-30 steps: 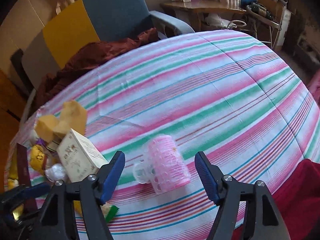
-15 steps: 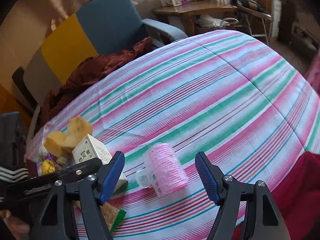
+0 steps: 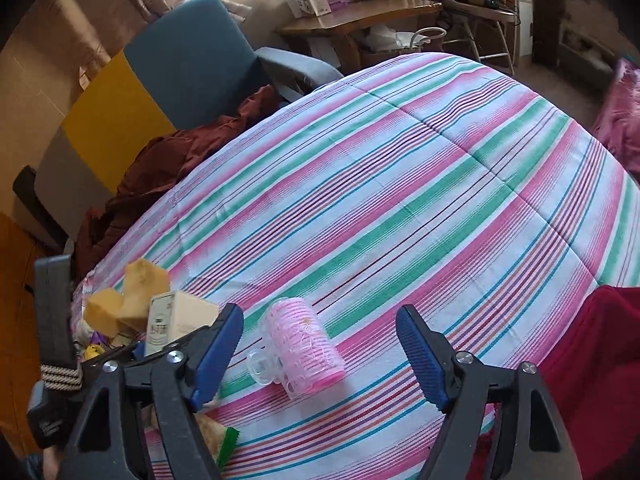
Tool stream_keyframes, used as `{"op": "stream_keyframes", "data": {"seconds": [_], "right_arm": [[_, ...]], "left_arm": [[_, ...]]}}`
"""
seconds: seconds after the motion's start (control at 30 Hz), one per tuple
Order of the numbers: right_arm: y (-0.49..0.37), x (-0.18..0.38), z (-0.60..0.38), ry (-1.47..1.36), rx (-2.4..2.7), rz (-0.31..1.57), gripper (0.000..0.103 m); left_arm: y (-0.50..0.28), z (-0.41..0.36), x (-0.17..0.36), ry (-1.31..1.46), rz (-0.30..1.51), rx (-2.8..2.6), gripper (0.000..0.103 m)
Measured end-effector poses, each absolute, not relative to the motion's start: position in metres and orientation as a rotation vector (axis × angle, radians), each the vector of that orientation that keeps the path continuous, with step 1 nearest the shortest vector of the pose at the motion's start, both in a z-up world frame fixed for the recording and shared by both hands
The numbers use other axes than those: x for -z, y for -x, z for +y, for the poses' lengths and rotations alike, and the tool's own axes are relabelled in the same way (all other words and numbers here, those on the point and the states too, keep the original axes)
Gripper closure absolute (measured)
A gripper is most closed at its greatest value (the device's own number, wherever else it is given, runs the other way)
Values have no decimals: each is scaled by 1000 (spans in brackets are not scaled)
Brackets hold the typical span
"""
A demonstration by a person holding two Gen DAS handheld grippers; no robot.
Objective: Organize objects
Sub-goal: 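Grasp the white medicine box with the left tool while the right tool grasps the pink roller, then place the medicine box and pink roller into the gold tray with both tools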
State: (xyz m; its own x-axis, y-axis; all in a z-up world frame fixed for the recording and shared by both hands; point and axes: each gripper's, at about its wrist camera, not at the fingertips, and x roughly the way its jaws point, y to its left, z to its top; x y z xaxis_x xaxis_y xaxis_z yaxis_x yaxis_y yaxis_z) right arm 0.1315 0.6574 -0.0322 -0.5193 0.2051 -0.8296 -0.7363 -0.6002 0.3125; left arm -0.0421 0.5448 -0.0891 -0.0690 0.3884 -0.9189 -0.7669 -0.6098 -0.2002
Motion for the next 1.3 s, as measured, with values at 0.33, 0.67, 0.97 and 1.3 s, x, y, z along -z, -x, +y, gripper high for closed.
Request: {"op": "stream_keyframes", "data": {"seconds": [0.33,0.67,0.97,1.3], "right_arm": [[-92,60,614,1366,-2200,574,7],[-94,77,627,1425,-2137,480,44],[-103,40,621,1216,-2283,475,44],[-80,1,544,1113,-2538,468,44]], "left_arm": [[31,499,45,1199,363,-1800,52],[23,436,28,1197,291,-1832,52],[25,337,8,1171,204,-1940,52],[57,179,-5,1213,-13,-2188,52]]}}
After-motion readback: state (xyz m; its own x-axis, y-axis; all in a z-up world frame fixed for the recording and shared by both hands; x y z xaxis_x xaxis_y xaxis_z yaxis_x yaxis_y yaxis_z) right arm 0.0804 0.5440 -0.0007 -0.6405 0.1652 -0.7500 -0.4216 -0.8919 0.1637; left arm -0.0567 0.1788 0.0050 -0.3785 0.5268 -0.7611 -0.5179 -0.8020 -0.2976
